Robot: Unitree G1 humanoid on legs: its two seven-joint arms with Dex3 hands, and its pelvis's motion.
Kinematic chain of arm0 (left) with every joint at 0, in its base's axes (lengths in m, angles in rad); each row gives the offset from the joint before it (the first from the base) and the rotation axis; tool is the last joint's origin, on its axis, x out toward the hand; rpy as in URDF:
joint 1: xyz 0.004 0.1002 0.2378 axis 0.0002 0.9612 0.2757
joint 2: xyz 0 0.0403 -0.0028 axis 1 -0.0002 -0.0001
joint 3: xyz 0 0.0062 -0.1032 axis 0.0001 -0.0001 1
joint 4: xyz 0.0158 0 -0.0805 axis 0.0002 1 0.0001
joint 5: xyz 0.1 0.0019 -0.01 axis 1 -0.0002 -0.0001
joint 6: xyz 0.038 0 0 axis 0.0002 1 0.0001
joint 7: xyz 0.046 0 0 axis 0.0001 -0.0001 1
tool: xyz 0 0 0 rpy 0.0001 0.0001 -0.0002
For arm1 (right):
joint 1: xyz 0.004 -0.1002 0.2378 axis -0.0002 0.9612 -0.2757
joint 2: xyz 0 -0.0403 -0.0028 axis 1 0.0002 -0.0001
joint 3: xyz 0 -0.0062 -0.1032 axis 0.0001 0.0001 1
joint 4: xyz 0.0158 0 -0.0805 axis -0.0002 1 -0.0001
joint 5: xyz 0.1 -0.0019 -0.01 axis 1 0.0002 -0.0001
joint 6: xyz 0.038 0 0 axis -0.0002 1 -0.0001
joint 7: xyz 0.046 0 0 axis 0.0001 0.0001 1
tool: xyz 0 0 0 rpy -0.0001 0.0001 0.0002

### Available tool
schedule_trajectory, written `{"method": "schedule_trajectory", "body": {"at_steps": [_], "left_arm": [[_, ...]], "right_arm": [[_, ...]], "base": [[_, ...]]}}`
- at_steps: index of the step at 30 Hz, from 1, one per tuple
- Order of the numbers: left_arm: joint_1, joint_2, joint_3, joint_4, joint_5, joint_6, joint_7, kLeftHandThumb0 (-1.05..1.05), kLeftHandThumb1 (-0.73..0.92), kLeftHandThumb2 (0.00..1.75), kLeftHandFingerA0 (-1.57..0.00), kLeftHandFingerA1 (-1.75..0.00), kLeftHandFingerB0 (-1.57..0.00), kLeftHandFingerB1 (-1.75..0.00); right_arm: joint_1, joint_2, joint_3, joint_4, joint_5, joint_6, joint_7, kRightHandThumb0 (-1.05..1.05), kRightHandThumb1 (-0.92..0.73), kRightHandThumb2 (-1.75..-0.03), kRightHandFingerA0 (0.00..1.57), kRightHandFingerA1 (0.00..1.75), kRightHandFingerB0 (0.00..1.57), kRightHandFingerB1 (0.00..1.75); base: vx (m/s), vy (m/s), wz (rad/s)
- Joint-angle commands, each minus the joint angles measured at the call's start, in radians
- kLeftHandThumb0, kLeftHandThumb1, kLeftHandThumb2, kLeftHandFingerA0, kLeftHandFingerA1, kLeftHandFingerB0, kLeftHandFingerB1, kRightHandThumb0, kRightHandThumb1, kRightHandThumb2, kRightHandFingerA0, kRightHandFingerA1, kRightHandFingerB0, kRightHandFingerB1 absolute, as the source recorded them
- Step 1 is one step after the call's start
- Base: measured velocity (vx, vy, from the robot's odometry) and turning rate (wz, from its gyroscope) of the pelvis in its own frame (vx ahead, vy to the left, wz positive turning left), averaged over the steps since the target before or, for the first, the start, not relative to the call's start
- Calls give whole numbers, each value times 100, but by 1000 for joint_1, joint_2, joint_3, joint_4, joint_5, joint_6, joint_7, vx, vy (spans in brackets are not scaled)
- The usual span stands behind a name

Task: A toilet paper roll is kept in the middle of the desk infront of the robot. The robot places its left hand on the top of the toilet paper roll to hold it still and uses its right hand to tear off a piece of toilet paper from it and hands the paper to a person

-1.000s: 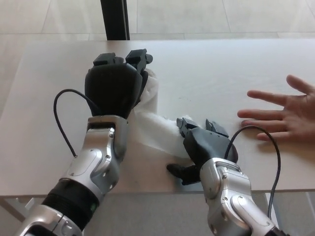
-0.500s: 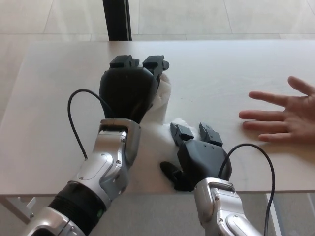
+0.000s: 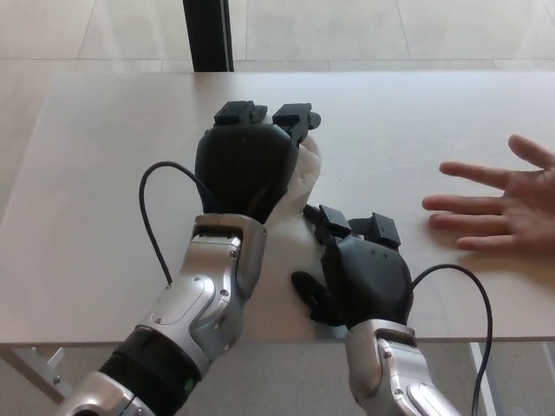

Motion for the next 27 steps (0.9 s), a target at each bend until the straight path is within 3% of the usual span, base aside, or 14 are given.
{"method": "schedule_trajectory", "body": {"at_steps": [1,3,4,5,7,9,10,12,13,14,19,23,24,27], "left_arm": [[53,1,-16,28,-27,5,-73,-11,62,65,-51,-48,-54,-52],[53,6,-15,19,-25,13,-81,-11,62,65,-51,-48,-54,-52],[56,12,-11,10,-25,15,-85,-11,62,68,-51,-47,-55,-51],[50,16,0,16,-30,20,-85,-15,64,65,-48,-49,-54,-54],[43,24,19,14,-43,25,-104,-16,67,70,-44,-49,-52,-56],[43,25,21,13,-42,25,-107,-16,67,70,-44,-49,-52,-56],[44,26,31,20,-45,14,-82,-15,65,71,-44,-48,-56,-58],[40,32,41,30,-42,14,-71,-14,64,73,-43,-48,-54,-60],[41,33,43,37,-41,19,-72,-16,65,73,-44,-48,-54,-59],[46,38,46,38,-40,24,-75,-17,65,73,-47,-49,-55,-59],[63,45,45,31,-32,27,-79,-19,65,67,-50,-49,-55,-57],[69,40,47,32,-37,29,-82,-16,63,66,-50,-49,-55,-55],[70,37,48,37,-39,24,-74,-16,63,65,-49,-48,-56,-56],[68,35,47,39,-37,26,-73,-18,64,66,-48,-49,-56,-56]], "right_arm": [[53,6,-21,34,86,-55,13,-46,-76,-65,75,138,35,45],[53,5,-26,39,87,-79,-2,-46,-76,-65,75,138,35,45],[55,9,-33,37,96,-82,3,-53,-65,-104,95,124,33,58],[58,-30,-16,57,75,-171,-48,-39,-80,-70,82,162,41,49],[61,-52,-11,54,61,-189,-60,-35,-78,-69,88,162,55,87],[60,-54,-12,59,62,-198,-65,-35,-78,-69,88,162,55,87],[68,-58,-19,44,66,-198,-65,-29,-76,-72,92,153,73,83],[70,-59,-31,38,73,-210,-74,-26,-75,-79,91,173,79,114],[77,-68,-38,29,78,-225,-76,-23,-70,-95,95,175,80,148],[85,-76,-52,23,98,-263,-82,-22,-66,-102,96,175,81,157],[91,-78,-74,21,110,-297,-92,-21,-62,-109,96,175,83,147],[104,-87,-89,-8,116,-313,-79,-21,-69,-95,91,175,79,152],[107,-87,-93,-16,120,-315,-76,-29,-77,-80,91,171,79,147],[112,-79,-105,-23,140,-324,-71,-32,-80,-74,92,168,80,132]], "base": [[0,0,0],[0,0,0],[0,0,0],[0,0,0],[0,0,0],[0,0,0],[0,0,0],[0,0,0],[0,0,0],[0,0,0],[0,0,0],[0,0,0],[0,0,0],[0,0,0]]}}
